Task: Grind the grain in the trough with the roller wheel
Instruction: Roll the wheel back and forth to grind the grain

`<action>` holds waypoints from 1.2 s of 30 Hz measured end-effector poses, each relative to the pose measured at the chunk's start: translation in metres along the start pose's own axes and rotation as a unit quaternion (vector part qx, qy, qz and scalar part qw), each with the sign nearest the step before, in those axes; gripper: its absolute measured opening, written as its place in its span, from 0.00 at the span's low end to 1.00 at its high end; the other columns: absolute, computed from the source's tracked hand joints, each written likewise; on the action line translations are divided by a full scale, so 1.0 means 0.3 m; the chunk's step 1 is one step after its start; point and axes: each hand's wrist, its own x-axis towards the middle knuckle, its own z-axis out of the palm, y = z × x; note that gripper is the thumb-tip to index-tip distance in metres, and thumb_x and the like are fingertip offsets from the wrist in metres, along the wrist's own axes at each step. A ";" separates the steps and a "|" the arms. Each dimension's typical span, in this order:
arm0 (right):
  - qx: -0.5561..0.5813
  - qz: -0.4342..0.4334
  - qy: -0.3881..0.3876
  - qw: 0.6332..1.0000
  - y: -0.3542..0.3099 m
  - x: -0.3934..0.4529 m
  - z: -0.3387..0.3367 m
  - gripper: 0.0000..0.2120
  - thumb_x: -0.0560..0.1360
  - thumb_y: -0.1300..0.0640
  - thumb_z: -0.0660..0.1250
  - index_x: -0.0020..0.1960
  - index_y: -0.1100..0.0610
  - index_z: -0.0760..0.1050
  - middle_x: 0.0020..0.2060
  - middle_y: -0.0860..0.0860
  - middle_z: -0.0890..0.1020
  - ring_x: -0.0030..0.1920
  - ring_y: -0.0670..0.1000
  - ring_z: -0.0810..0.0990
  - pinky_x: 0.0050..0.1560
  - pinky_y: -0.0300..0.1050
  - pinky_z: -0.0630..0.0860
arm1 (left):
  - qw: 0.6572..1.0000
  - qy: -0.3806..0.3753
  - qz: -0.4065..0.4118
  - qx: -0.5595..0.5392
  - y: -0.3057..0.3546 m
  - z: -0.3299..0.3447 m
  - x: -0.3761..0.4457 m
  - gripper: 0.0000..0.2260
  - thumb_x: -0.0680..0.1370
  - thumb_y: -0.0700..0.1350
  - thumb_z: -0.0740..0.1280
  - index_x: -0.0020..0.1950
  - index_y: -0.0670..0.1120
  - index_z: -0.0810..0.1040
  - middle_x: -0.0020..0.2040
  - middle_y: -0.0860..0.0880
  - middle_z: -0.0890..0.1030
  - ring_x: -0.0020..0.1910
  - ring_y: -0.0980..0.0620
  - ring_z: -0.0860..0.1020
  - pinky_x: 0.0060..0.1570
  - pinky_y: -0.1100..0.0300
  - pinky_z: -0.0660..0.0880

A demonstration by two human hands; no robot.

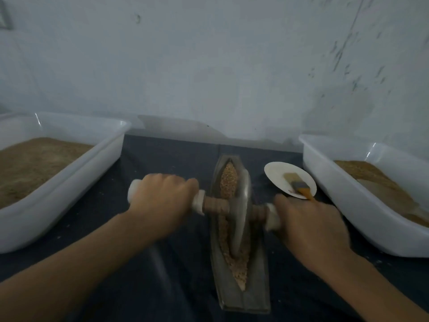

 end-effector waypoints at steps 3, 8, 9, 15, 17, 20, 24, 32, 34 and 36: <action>-0.005 0.021 -0.086 0.996 0.001 -0.066 -0.012 0.23 0.58 0.50 0.79 0.36 0.46 0.63 0.25 0.44 0.70 0.22 0.44 0.68 0.20 0.40 0.65 | 0.994 0.077 0.071 0.005 0.007 -0.047 -0.037 0.22 0.55 0.49 0.79 0.31 0.51 0.66 0.23 0.53 0.70 0.19 0.50 0.68 0.25 0.61 0.56; 0.015 0.080 -0.072 0.994 0.024 0.048 0.089 0.14 0.71 0.47 0.69 0.40 0.46 0.63 0.28 0.44 0.66 0.29 0.47 0.70 0.26 0.40 0.56 | 0.998 -0.006 0.031 0.050 0.014 0.008 0.104 0.15 0.68 0.50 0.71 0.38 0.52 0.63 0.34 0.52 0.77 0.29 0.49 0.73 0.29 0.58 0.58; 0.003 0.078 -0.054 0.995 0.033 0.095 0.119 0.13 0.71 0.48 0.70 0.41 0.47 0.64 0.29 0.44 0.65 0.31 0.49 0.71 0.27 0.40 0.57 | 0.999 -0.033 0.000 0.030 0.006 0.040 0.136 0.12 0.71 0.50 0.68 0.40 0.53 0.63 0.38 0.52 0.78 0.31 0.49 0.71 0.31 0.56 0.61; -0.014 0.067 -0.075 0.995 0.056 0.228 0.151 0.12 0.73 0.48 0.67 0.42 0.48 0.63 0.33 0.47 0.70 0.34 0.51 0.72 0.34 0.44 0.65 | 0.996 -0.062 -0.055 -0.017 -0.006 0.069 0.188 0.07 0.75 0.50 0.65 0.43 0.51 0.68 0.39 0.51 0.76 0.33 0.48 0.68 0.35 0.55 0.65; -0.018 0.042 -0.071 0.996 0.046 0.153 0.116 0.14 0.71 0.48 0.71 0.42 0.49 0.65 0.31 0.47 0.71 0.33 0.50 0.72 0.30 0.43 0.64 | 0.997 -0.064 -0.044 -0.008 0.005 0.032 0.131 0.09 0.75 0.50 0.66 0.43 0.52 0.65 0.39 0.53 0.75 0.33 0.48 0.68 0.34 0.55 0.63; 0.021 0.001 -0.038 0.999 0.010 0.004 0.014 0.27 0.55 0.51 0.81 0.35 0.47 0.61 0.24 0.46 0.71 0.22 0.47 0.70 0.22 0.35 0.52 | 0.999 -0.040 0.014 0.015 0.015 -0.036 0.026 0.15 0.71 0.51 0.68 0.41 0.52 0.61 0.38 0.53 0.76 0.33 0.49 0.74 0.33 0.57 0.60; -0.010 0.028 -0.142 0.989 0.005 -0.104 -0.025 0.22 0.65 0.39 0.72 0.40 0.42 0.58 0.29 0.43 0.71 0.28 0.42 0.71 0.27 0.39 0.68 | 0.991 0.040 0.114 0.057 0.028 -0.115 0.005 0.20 0.60 0.47 0.75 0.37 0.51 0.62 0.30 0.52 0.75 0.27 0.49 0.75 0.29 0.58 0.58; -0.014 0.095 -0.090 0.991 0.037 0.159 0.116 0.09 0.75 0.47 0.65 0.45 0.50 0.67 0.34 0.47 0.71 0.35 0.52 0.71 0.34 0.45 0.66 | 0.996 -0.088 0.000 -0.003 0.005 0.035 0.225 0.06 0.74 0.49 0.67 0.44 0.52 0.69 0.45 0.49 0.80 0.41 0.47 0.77 0.38 0.54 0.67; -0.038 0.066 -0.078 0.994 0.038 0.207 0.116 0.10 0.76 0.49 0.63 0.43 0.50 0.63 0.35 0.48 0.74 0.36 0.51 0.74 0.38 0.46 0.73 | 0.995 -0.096 -0.023 -0.035 -0.009 0.057 0.217 0.06 0.75 0.50 0.66 0.44 0.53 0.69 0.45 0.49 0.79 0.41 0.47 0.76 0.39 0.54 0.68; -0.045 0.039 -0.084 0.995 0.035 0.185 0.084 0.11 0.75 0.48 0.65 0.43 0.50 0.63 0.35 0.47 0.75 0.35 0.51 0.74 0.36 0.46 0.72 | 0.994 -0.095 -0.038 -0.043 -0.006 0.047 0.160 0.07 0.75 0.51 0.65 0.44 0.54 0.67 0.44 0.50 0.78 0.38 0.48 0.73 0.38 0.54 0.65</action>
